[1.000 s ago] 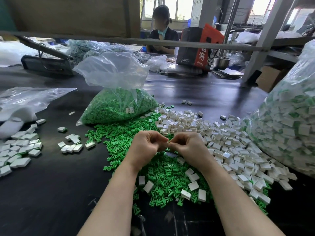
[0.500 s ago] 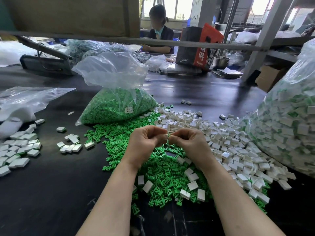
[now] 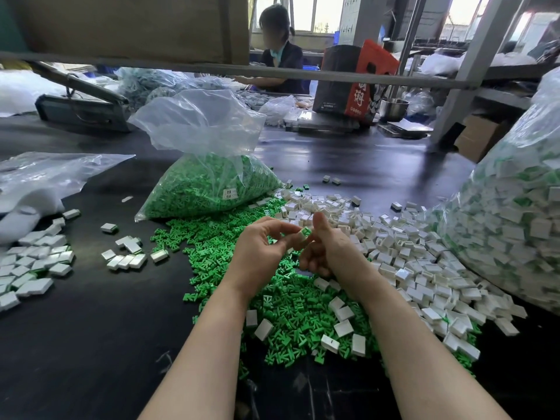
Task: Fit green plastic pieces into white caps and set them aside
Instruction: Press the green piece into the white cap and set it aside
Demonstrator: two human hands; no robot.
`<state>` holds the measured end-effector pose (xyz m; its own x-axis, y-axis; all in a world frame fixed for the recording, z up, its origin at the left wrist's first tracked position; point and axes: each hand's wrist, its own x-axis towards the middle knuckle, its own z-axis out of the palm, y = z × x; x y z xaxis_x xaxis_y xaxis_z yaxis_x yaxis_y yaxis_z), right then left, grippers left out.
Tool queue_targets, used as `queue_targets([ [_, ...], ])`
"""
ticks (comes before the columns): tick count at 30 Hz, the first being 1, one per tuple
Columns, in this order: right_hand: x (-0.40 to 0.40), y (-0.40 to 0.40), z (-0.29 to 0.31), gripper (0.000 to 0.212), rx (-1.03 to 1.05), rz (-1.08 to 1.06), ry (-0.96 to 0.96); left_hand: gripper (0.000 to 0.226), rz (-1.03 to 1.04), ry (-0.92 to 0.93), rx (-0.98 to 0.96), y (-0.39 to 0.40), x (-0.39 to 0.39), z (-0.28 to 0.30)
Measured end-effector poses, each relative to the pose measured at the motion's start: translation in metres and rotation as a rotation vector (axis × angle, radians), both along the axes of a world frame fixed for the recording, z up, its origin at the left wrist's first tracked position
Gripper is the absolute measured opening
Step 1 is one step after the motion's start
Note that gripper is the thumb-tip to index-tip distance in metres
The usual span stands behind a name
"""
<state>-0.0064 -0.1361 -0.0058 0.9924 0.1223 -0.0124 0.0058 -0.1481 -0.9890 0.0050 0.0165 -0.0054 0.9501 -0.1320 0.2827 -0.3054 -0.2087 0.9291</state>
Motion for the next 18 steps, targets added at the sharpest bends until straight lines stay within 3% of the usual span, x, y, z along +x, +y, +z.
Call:
queue_targets([
  [18, -0.001, -0.002, -0.005, 0.057, 0.294, 0.105, 0.040, 0.014, -0.043, 0.067, -0.215, -0.013, -0.007, 0.008],
])
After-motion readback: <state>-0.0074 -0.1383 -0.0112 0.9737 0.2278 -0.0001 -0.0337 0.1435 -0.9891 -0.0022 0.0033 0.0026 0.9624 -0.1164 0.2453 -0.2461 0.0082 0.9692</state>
